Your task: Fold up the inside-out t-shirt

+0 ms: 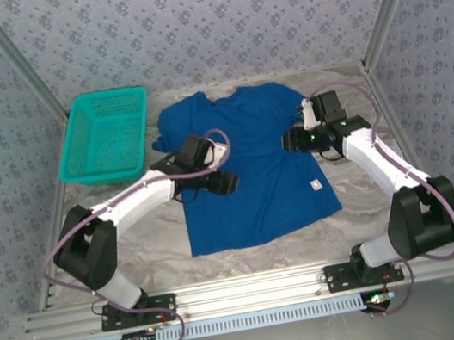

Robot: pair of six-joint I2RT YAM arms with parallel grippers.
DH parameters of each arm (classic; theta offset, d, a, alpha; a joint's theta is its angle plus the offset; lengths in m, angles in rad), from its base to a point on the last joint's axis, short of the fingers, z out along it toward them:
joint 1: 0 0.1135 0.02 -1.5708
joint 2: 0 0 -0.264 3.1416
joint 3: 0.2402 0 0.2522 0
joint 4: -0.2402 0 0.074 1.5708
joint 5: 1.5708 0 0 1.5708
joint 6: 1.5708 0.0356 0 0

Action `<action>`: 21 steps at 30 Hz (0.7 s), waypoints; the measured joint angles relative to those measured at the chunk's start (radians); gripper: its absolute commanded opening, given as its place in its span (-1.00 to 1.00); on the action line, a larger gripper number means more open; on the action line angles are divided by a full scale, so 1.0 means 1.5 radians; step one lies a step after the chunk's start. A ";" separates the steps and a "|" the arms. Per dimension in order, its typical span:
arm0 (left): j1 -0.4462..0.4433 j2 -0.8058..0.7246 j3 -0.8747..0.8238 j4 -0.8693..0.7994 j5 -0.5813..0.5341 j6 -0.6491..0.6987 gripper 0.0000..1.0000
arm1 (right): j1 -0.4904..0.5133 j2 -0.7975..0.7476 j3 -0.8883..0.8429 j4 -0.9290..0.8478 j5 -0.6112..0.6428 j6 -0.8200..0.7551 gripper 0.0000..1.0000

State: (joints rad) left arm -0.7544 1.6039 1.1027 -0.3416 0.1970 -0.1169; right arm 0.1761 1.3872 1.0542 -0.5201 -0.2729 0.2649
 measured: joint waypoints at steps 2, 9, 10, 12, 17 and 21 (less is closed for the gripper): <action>-0.067 -0.017 -0.030 0.028 0.016 0.050 0.37 | -0.007 -0.019 -0.019 -0.019 0.003 0.000 0.13; -0.272 0.021 -0.072 0.049 0.019 0.202 0.15 | -0.067 -0.088 -0.035 -0.044 -0.003 0.000 0.13; -0.282 0.039 -0.069 0.050 0.008 0.218 0.14 | -0.067 -0.090 -0.035 -0.044 -0.004 0.000 0.13; -0.293 0.072 -0.065 0.051 -0.012 0.245 0.10 | -0.067 -0.090 -0.037 -0.044 -0.011 0.000 0.14; -0.299 0.134 -0.044 0.042 -0.062 0.299 0.07 | -0.067 -0.093 -0.054 -0.047 -0.019 -0.001 0.14; -0.291 0.141 -0.028 0.036 -0.089 0.322 -0.10 | -0.068 -0.106 -0.063 -0.056 -0.021 -0.002 0.14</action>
State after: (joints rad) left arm -1.1912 1.8153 1.0599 -0.2874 0.0639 0.3656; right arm 0.0742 1.2285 0.9604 -0.6044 -0.3038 0.2623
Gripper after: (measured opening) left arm 0.495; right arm 0.568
